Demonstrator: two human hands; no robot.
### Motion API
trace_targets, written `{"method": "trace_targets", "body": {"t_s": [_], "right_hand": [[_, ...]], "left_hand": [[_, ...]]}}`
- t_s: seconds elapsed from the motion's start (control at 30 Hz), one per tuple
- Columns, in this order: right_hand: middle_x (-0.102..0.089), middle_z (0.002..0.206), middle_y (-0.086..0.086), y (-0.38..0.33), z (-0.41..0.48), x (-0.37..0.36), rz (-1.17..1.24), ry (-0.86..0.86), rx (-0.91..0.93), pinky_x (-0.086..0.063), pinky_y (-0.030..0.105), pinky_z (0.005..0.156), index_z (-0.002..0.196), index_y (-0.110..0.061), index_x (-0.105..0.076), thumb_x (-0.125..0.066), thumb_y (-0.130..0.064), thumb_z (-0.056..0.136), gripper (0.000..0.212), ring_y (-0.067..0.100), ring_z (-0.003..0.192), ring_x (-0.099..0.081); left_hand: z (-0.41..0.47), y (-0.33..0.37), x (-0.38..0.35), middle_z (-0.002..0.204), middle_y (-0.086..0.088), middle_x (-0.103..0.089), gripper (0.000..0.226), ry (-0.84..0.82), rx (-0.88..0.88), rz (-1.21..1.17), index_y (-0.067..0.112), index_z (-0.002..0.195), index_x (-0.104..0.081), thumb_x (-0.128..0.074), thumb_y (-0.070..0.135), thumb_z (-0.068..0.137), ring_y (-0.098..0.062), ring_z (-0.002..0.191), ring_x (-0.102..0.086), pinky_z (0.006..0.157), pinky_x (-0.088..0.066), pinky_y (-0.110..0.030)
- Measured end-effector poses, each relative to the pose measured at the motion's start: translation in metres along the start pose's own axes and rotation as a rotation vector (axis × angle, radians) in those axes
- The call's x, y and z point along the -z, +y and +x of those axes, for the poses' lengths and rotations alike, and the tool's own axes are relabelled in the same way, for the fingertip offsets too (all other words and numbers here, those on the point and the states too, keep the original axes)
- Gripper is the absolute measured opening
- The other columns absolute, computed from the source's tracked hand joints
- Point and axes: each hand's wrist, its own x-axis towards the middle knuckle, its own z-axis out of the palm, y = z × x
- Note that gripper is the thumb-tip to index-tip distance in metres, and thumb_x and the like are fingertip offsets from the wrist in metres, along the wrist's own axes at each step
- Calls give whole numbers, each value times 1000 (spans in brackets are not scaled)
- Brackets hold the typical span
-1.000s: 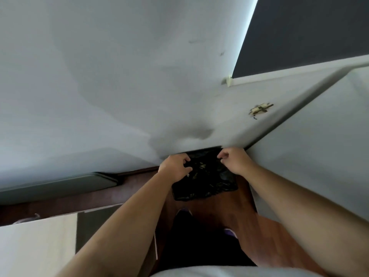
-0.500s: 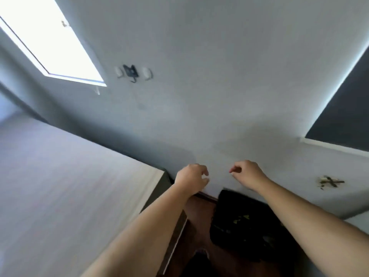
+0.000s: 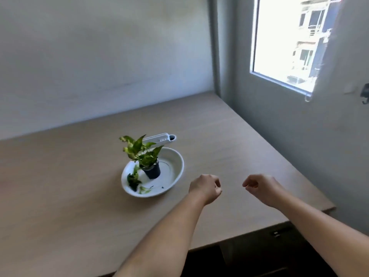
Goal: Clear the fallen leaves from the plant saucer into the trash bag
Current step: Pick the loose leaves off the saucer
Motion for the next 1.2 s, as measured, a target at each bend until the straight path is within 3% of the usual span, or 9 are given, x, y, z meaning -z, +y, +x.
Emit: {"method": "trace_targets", "body": {"t_s": [0.17,0.3,0.47,0.6,0.7,0.83,0.93,1.1,1.2], "right_hand": [[-66,82,2,-110,47,-76,-59,-89,172,-50,24,74,89,-16,-73,-61,-12,82,15,21,86,-66],[-71,94,5,-179,83,-138,-95,-160,245,-46,22,73,95,-14,-72,-56,-9,82,22,21,89,-64],[-71,102,3,-219,117,-191,-183,-244,243,-48,23,73,97,-12,-73,-58,-8,84,21,20,91,-65],[-74,93,2,-218,133,-215,-256,-246,179,-55,29,74,84,-10,-76,-57,-7,81,19,21,87,-67],[-74,94,5,-211,140,-230,-304,-256,138,-54,31,75,87,-12,-75,-64,-13,81,13,23,88,-65],[-70,94,7,-204,147,-247,-361,-252,127,-53,31,72,91,-14,-73,-65,-15,79,15,26,88,-64],[-69,91,11,-206,151,-256,-444,-259,132,-54,33,71,88,-10,-72,-59,-13,79,16,30,83,-64],[-59,76,10,-213,158,-267,-544,-244,149,-52,32,64,89,-5,-67,-51,-6,82,17,29,70,-58],[-52,73,8,-215,161,-269,-551,-244,170,-45,30,59,89,-4,-66,-50,-3,81,17,28,66,-50]], "left_hand": [[-14,-133,47,103,0,-72,18,36,183,-41,24,97,-68,-59,30,83,-23,99,-65,84,-54,-33],[-15,-238,77,105,-2,-70,17,35,294,-77,20,99,-67,-61,23,83,-22,98,-64,83,-52,-29],[-22,-321,88,106,-6,-69,18,71,363,-93,15,99,-69,-61,15,82,-23,96,-65,78,-48,-26],[-13,-347,79,117,-2,-63,28,10,310,-95,18,108,-67,-71,24,80,-20,107,-60,86,-45,-26],[-7,-357,72,119,1,-62,37,-70,254,-127,20,108,-68,-80,25,73,-17,115,-54,90,-41,-24],[0,-366,68,115,1,-65,31,-22,262,-188,21,100,-73,-82,23,70,-13,109,-57,81,-36,-16],[5,-366,69,114,1,-62,27,-23,286,-235,18,96,-75,-83,19,70,-9,94,-60,77,-38,-16],[11,-367,69,106,3,-70,24,-45,308,-290,20,87,-77,-86,19,65,-11,93,-66,81,-51,-24],[10,-369,66,106,1,-70,23,-39,315,-324,19,85,-76,-86,16,65,-12,92,-67,81,-51,-24]]}}
